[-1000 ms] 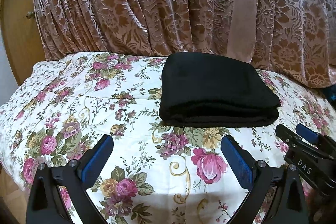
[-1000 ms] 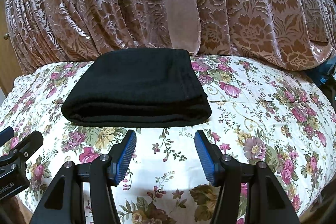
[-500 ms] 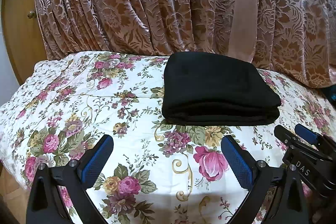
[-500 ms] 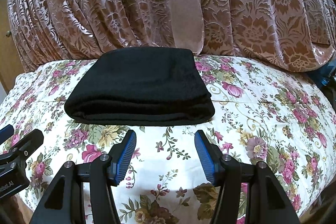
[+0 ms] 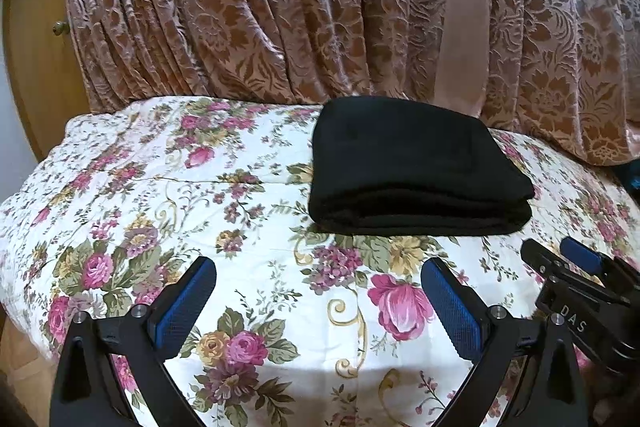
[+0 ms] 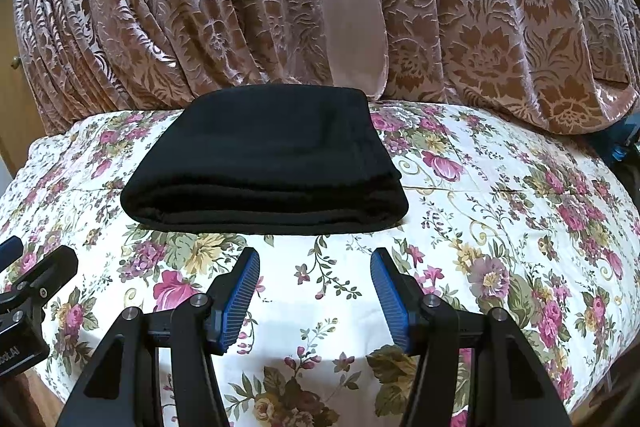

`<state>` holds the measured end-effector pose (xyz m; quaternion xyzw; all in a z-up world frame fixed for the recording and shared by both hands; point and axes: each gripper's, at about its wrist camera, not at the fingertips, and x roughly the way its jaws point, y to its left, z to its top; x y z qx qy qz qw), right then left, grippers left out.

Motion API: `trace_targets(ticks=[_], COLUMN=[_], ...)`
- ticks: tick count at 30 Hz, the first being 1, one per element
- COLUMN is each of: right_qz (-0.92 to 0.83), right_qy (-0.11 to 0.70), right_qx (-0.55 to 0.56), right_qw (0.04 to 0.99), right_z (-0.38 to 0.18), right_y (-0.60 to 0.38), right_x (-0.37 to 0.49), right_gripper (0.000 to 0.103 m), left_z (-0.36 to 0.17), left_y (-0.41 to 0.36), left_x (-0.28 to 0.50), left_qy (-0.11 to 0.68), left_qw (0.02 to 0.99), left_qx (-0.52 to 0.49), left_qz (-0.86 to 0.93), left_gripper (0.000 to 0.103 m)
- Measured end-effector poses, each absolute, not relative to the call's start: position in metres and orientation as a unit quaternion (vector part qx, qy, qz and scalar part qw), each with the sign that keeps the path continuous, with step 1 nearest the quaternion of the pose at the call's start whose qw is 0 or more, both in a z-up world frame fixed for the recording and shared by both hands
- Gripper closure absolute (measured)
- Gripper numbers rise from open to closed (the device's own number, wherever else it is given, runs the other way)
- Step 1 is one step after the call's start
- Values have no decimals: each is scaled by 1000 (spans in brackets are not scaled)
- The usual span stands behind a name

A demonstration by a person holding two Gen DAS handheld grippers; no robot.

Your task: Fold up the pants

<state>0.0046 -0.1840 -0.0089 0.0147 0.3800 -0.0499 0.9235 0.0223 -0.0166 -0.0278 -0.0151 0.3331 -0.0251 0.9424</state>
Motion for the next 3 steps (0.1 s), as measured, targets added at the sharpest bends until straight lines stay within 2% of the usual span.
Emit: trace_targets(ticks=[3], right_qz=[-50], right_qy=[383], right_qx=[16], right_qw=[922], right_z=[-11], right_y=[-186], right_x=[5], right_gripper=[45], left_z=[-31], left_y=[-16], left_x=[24], left_qy=[336], left_qw=[941], left_qx=[-13], left_qz=[-25], left_gripper=[1])
